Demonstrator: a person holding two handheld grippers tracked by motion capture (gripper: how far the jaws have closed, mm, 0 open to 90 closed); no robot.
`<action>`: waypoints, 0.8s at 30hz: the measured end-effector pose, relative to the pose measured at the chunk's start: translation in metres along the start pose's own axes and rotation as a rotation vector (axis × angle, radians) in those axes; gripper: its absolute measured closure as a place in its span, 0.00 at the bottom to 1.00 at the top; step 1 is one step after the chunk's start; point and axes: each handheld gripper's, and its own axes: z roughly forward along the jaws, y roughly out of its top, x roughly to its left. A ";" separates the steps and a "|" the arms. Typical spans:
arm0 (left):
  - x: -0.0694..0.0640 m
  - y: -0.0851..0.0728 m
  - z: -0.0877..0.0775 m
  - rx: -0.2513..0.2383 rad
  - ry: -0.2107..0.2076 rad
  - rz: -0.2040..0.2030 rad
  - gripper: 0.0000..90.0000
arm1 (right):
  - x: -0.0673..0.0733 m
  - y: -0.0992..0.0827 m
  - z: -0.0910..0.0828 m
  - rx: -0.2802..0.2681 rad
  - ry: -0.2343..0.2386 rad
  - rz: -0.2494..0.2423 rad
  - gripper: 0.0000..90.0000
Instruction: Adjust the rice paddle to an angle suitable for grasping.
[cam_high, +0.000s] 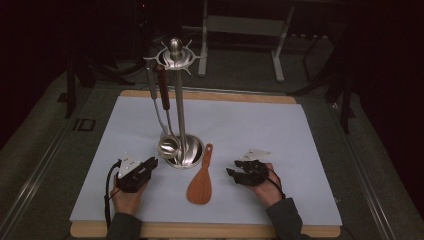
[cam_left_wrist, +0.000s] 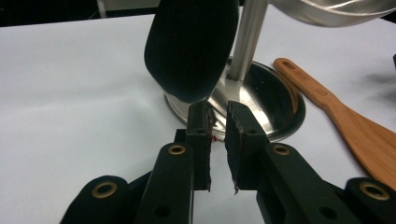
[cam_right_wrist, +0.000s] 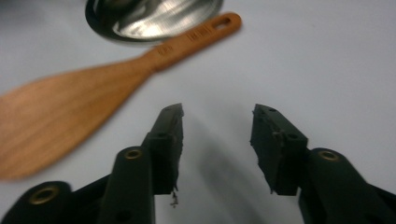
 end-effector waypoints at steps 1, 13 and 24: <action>0.000 0.000 0.001 0.000 0.002 -0.004 0.89 | 0.002 0.003 0.003 0.002 0.006 0.001 0.65; 0.000 -0.002 0.004 0.014 0.003 0.002 0.88 | 0.023 0.030 0.036 -0.005 0.046 -0.018 1.00; -0.001 -0.003 0.005 0.016 0.005 0.005 0.88 | 0.045 0.044 0.063 0.007 0.091 -0.021 1.00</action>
